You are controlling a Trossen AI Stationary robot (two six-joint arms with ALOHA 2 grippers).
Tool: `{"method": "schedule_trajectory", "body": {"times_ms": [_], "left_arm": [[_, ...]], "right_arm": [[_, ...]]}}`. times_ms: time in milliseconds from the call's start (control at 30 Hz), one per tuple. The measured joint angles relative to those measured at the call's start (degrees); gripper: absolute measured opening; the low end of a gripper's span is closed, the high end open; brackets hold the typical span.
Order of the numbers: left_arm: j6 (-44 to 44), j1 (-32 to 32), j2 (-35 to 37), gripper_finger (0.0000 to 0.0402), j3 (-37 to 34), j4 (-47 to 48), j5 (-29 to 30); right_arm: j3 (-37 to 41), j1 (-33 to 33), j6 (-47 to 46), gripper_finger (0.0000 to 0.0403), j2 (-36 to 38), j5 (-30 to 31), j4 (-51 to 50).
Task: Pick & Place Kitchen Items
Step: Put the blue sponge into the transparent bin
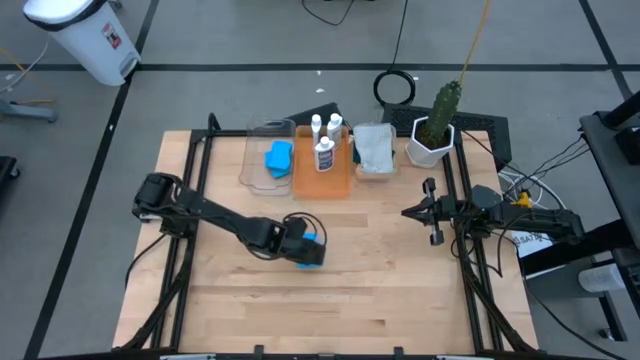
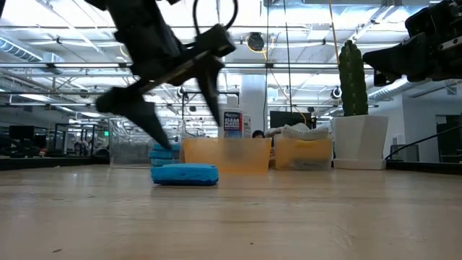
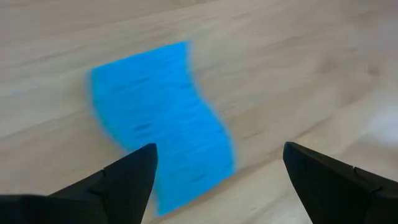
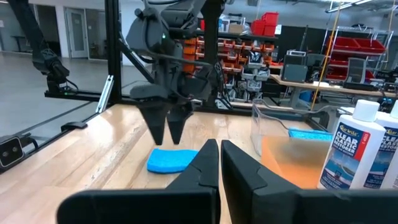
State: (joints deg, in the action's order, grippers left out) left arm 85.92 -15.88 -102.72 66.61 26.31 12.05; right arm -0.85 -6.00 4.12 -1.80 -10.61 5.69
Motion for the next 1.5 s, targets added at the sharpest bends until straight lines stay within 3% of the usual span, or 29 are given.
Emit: {"method": "schedule_trajectory", "body": {"times_ms": [233,467,733,1033,1267,1367,1500], "left_arm": [[-5.4,0.0,-2.9,0.0353,0.0,-10.1,-2.1],[-3.8,0.3,-4.4,0.0353,0.0,-7.8,-6.7],[-0.9,0.5,-3.9,0.0353,1.9,2.6,-13.9],[1.1,0.1,-4.0,0.0353,13.5,23.0,-6.9],[12.3,-1.3,-4.2,0.0353,12.6,30.6,-7.2],[15.2,-1.7,-4.5,0.0353,10.9,31.0,-7.3],[15.3,-1.7,-4.4,0.0353,8.1,24.7,-7.4]], "right_arm": [[0.0,0.0,0.0,0.0000,0.0,0.0,0.0],[0.0,0.0,0.0,0.0000,0.0,0.0,0.0],[0.0,0.0,0.0,0.0000,0.0,0.0,0.0],[0.0,0.0,0.0,0.0000,0.0,0.0,0.0],[0.0,0.0,0.0,0.0000,0.0,0.0,0.0],[0.0,0.0,0.0,0.0000,0.0,0.0,0.0],[0.0,0.0,0.0,0.0000,0.0,0.0,0.0]]}}
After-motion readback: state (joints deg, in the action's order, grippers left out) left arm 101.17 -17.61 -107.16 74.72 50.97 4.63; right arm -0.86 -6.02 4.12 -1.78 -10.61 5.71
